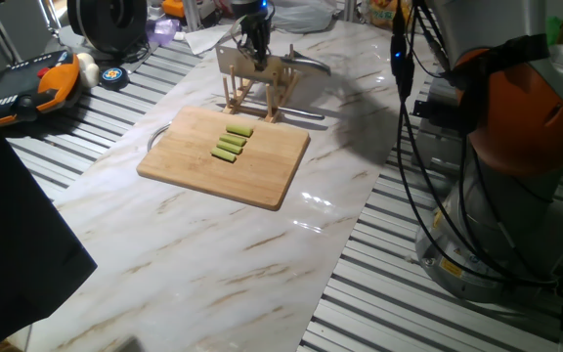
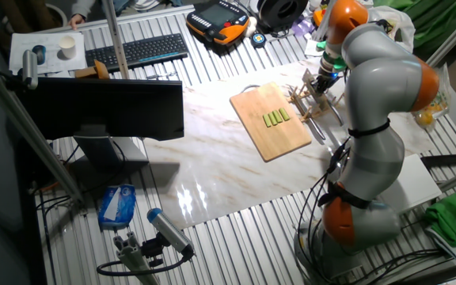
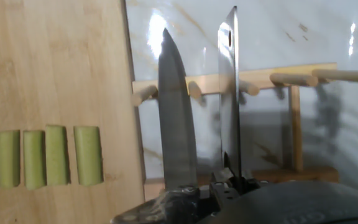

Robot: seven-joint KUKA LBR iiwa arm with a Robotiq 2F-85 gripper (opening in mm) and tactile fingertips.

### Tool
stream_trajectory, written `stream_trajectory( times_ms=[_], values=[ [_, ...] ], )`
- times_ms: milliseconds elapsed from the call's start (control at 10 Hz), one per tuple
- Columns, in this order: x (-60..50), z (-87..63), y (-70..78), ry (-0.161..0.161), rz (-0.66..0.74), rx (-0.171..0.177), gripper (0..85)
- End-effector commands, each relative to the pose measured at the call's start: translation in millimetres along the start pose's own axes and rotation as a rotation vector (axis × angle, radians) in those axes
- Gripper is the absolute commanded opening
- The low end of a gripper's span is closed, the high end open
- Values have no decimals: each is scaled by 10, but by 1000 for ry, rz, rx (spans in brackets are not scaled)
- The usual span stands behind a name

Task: Cut the cucumber into segments

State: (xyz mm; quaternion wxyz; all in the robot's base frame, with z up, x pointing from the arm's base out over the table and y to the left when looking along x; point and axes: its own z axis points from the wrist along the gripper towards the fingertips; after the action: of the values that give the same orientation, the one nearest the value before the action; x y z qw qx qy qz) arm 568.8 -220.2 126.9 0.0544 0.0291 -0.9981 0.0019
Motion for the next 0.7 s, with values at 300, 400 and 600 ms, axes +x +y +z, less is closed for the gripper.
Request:
stream_trajectory(
  times_ms=[300,400,600],
  values=[
    [-73,132,58,-7,-3,-8,7],
    [-70,182,79,-13,1,-7,7],
    [-64,257,87,-16,1,-15,7]
  ],
)
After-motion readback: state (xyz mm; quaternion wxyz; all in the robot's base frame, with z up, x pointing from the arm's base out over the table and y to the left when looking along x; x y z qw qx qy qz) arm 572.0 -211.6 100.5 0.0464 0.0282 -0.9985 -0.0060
